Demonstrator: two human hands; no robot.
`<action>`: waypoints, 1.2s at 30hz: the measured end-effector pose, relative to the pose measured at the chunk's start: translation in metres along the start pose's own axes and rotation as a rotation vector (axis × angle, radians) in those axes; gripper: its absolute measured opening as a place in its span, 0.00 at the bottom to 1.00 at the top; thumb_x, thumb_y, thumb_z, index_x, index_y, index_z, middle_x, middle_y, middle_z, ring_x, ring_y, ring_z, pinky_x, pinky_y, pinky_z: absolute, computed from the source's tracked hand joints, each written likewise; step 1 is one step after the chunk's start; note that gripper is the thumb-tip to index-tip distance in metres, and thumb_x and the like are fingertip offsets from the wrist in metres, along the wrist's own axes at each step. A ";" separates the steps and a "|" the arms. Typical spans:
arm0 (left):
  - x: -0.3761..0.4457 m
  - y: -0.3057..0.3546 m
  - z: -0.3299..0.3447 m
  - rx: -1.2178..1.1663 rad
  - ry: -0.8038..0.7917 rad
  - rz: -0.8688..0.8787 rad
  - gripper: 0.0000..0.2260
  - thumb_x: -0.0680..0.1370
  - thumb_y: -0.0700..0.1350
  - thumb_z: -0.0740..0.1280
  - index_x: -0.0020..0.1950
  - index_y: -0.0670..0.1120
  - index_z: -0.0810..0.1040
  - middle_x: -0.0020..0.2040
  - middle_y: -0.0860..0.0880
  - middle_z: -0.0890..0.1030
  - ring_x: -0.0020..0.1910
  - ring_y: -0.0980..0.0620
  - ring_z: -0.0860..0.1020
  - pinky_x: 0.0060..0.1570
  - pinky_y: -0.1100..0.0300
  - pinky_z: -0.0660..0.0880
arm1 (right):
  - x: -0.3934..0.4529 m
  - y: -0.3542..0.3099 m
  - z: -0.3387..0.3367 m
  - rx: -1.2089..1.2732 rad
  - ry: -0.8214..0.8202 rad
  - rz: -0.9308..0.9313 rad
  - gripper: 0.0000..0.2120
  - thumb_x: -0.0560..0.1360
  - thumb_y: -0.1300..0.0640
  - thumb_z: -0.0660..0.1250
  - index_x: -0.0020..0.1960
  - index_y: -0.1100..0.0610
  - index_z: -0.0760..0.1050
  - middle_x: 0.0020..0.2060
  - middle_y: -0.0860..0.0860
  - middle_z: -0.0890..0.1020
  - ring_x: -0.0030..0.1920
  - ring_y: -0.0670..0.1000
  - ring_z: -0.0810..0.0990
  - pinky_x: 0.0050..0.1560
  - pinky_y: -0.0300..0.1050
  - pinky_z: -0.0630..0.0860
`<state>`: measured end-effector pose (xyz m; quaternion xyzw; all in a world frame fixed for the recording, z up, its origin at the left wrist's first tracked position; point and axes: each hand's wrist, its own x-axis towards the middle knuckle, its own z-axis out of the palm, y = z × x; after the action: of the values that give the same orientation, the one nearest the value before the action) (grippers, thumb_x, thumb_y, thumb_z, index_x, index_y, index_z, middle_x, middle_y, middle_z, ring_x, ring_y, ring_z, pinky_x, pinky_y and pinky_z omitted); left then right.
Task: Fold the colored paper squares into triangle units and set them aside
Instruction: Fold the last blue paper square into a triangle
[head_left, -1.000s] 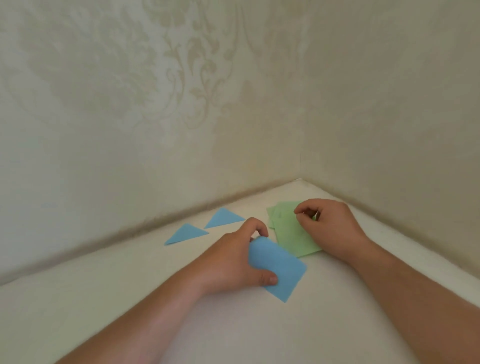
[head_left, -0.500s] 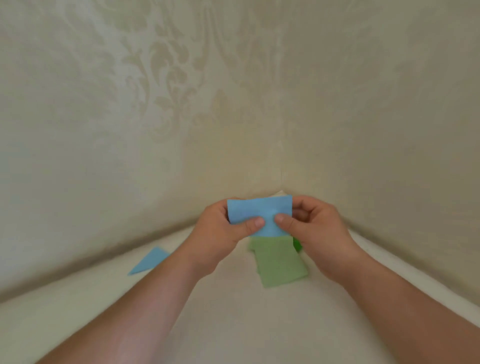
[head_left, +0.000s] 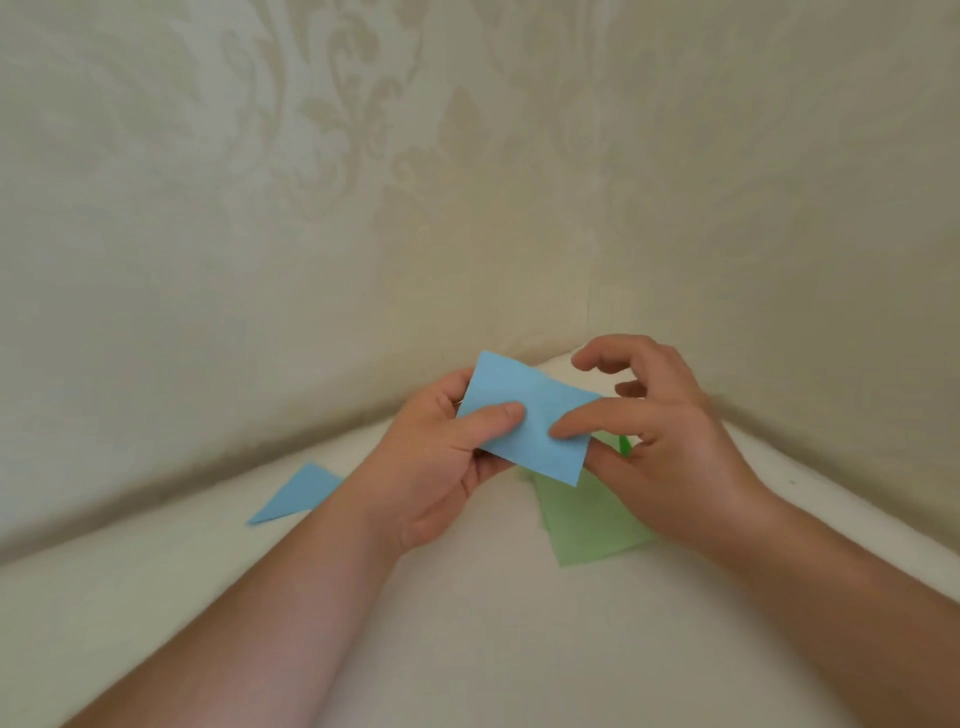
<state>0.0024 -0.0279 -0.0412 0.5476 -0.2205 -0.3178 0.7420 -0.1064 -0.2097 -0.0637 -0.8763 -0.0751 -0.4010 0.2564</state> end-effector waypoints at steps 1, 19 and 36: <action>-0.002 -0.001 -0.002 0.023 0.000 0.012 0.15 0.81 0.35 0.67 0.67 0.39 0.77 0.62 0.39 0.84 0.60 0.41 0.83 0.57 0.51 0.82 | 0.000 0.000 0.000 0.028 -0.033 0.014 0.20 0.70 0.66 0.79 0.50 0.41 0.85 0.64 0.44 0.72 0.64 0.53 0.72 0.57 0.43 0.73; -0.007 -0.001 -0.008 0.310 0.006 0.095 0.16 0.77 0.36 0.74 0.64 0.43 0.80 0.56 0.44 0.87 0.56 0.44 0.86 0.58 0.51 0.82 | 0.002 -0.011 -0.012 0.613 -0.311 0.432 0.07 0.64 0.55 0.79 0.42 0.48 0.87 0.49 0.47 0.83 0.49 0.55 0.85 0.54 0.52 0.82; -0.009 0.003 -0.001 0.262 0.189 0.294 0.08 0.82 0.41 0.69 0.58 0.42 0.84 0.52 0.42 0.87 0.48 0.47 0.83 0.52 0.46 0.81 | 0.002 -0.016 -0.018 0.650 -0.353 0.526 0.08 0.62 0.53 0.78 0.41 0.48 0.87 0.45 0.52 0.87 0.45 0.53 0.85 0.48 0.45 0.79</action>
<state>-0.0020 -0.0204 -0.0388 0.6286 -0.2670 -0.1221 0.7202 -0.1221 -0.2050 -0.0463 -0.7945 -0.0147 -0.1222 0.5946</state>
